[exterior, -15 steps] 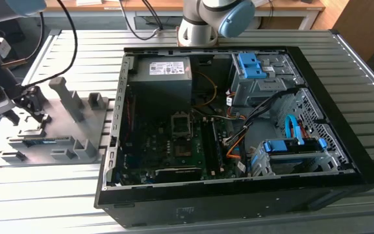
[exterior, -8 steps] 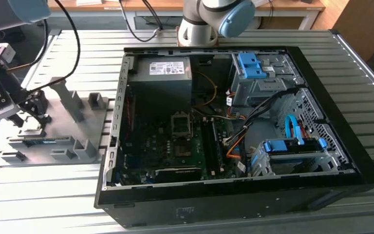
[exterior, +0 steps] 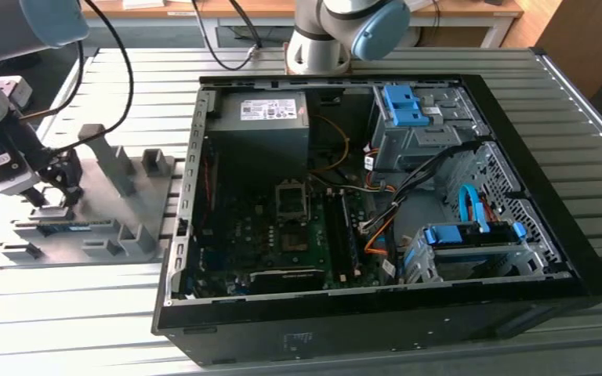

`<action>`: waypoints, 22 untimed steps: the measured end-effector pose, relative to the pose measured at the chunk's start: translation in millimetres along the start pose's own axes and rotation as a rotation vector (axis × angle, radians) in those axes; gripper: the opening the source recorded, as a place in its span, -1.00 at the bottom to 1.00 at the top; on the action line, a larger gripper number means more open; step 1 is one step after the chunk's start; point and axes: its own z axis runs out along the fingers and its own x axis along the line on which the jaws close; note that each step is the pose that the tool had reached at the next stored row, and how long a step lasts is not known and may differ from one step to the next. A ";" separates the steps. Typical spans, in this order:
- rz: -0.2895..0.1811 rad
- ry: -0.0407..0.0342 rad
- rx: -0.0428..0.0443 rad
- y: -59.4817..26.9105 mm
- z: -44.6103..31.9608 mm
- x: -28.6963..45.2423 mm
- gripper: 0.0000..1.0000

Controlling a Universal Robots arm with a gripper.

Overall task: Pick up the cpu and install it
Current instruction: 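Pick up the cpu and move it towards the insertion slot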

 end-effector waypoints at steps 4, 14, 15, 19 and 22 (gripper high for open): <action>0.000 -0.0016 0.0001 1.5 0.9 -0.1 0.17; 0.000 -0.0039 -0.0013 1.6 -6.9 1.5 0.17; 0.000 -0.0039 -0.0013 1.7 -6.8 2.5 0.17; 0.000 -0.0040 -0.0013 1.8 -3.6 5.4 0.17; 0.000 -0.0038 -0.0009 1.8 0.8 5.7 0.17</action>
